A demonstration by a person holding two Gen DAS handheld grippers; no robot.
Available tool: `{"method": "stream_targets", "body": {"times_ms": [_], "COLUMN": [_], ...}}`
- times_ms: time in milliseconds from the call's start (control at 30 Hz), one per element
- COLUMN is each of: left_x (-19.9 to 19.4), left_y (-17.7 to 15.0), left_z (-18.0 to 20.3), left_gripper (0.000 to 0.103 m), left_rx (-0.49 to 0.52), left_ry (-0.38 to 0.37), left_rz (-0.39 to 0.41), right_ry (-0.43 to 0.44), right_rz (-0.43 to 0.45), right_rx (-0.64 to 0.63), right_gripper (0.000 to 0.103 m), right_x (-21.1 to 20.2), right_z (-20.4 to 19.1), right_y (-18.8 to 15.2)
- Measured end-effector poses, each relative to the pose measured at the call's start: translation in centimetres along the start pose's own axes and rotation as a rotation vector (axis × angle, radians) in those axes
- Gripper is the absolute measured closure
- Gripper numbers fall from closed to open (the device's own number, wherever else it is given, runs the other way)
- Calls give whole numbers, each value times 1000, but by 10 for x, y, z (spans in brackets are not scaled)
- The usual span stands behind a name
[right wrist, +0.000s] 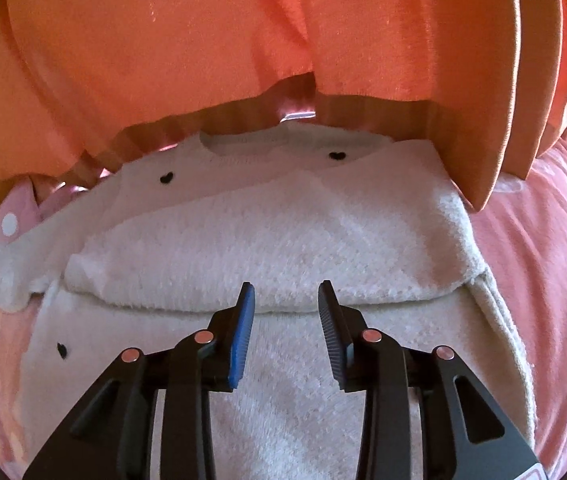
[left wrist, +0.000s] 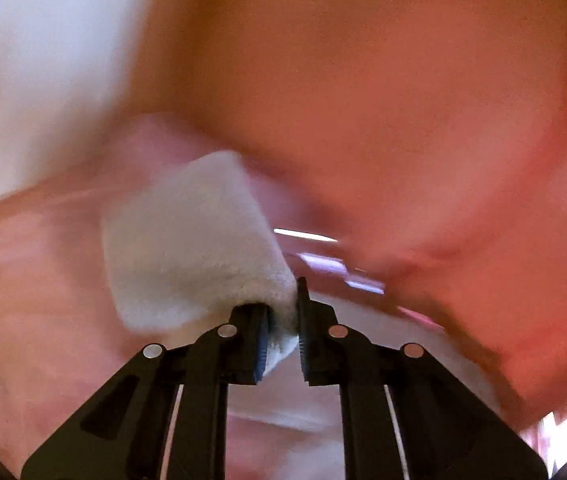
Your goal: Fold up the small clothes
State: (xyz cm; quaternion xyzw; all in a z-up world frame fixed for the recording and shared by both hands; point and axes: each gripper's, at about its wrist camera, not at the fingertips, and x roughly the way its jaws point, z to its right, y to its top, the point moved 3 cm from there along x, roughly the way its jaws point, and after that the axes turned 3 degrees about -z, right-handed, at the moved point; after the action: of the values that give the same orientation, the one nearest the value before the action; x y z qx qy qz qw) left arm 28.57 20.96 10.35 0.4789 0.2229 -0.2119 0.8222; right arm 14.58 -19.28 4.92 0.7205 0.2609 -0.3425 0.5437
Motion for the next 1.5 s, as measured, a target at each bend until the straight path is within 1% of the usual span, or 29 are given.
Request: {"method": "stream_targets", "body": {"times_ms": [67,100,167,233,267,300,367,400,433,467,500,533,600,633,667,700,767,800,833,867,933,1000,1067,1133,1267,1300,1400,1467,1500], "left_x": [1,3,13,28,34,41,45,51,46,40,36,37,31,30,32,30,27,26,32,37,39,40,40,40,40,40,39,38,39], "left_y": [-27,-52,-103,-167,-186,-210,-237,-236,-239,-242,-239,-234,-234,-233,-231,-229,-219,-220,-224,-232,-242,-249,-249,-247,-249,-249,-249,-249,-249], "left_z": [72,109,159,193,198,198,181,174,163,154,139,128,101,90,81,80,77,80,84,89,94,100,98,97,100,100,99,99,99], "left_gripper": [91,91,88,87,86,85,85,81,71,66,61,55,49,49,49,49,49,43,31,26,17,13,12,11,9,9,8,8,7], "left_rx": [111,163,250,358,389,420,421,415,414,421,439,457,459,439,415,393,392,406,414,442,510,555,538,530,545,545,540,539,540], "left_ry": [-125,-183,-252,-245,-232,-208,-181,-175,-164,-129,-60,-12,47,63,59,38,36,46,50,48,85,116,110,100,100,97,88,84,83], "left_rz": [-45,-87,-175,-262,-291,-334,-386,-386,-376,-358,-325,-305,-299,-305,-315,-323,-321,-327,-338,-359,-354,-361,-367,-369,-371,-372,-372,-373,-374], "right_ry": [-2,-3,-14,-30,-45,-55,-53,-45,-35,-24,-16,-4,3,6,11,18,40,59,78,91,109,100,86,57,43,46,81,126,172], "right_rz": [5,5,2,-4,-6,-9,-17,-21,-24,-28,-32,-38,-47,-50,-50,-49,-50,-50,-50,-50,-45,-38,-34,-55,-83,-88,-90,-33,11], "right_rx": [13,21,40,53,60,66,87,98,106,117,127,134,133,128,118,110,95,88,75,57,-11,-48,-58,-67,-55,-48,-43,-15,8], "right_gripper": [68,66,63,63,63,63,62,62,61,60,59,59,59,59,59,58,55,53,52,52,51,51,51,51,51,53,94,94,94], "right_x": [-3,-3,-3,-3,-2,-2,-1,0,0,2,3,4,7,7,7,6,5,4,3,2,3,7,14,27,41,43,44,27,13], "right_z": [5,9,18,27,32,37,45,47,48,49,49,48,43,40,36,32,21,15,6,0,-22,-37,-47,-54,-56,-54,-51,-46,-42], "right_y": [2,2,4,5,6,7,9,10,11,12,12,12,11,10,9,8,6,5,4,4,5,7,10,9,4,3,3,9,15]}}
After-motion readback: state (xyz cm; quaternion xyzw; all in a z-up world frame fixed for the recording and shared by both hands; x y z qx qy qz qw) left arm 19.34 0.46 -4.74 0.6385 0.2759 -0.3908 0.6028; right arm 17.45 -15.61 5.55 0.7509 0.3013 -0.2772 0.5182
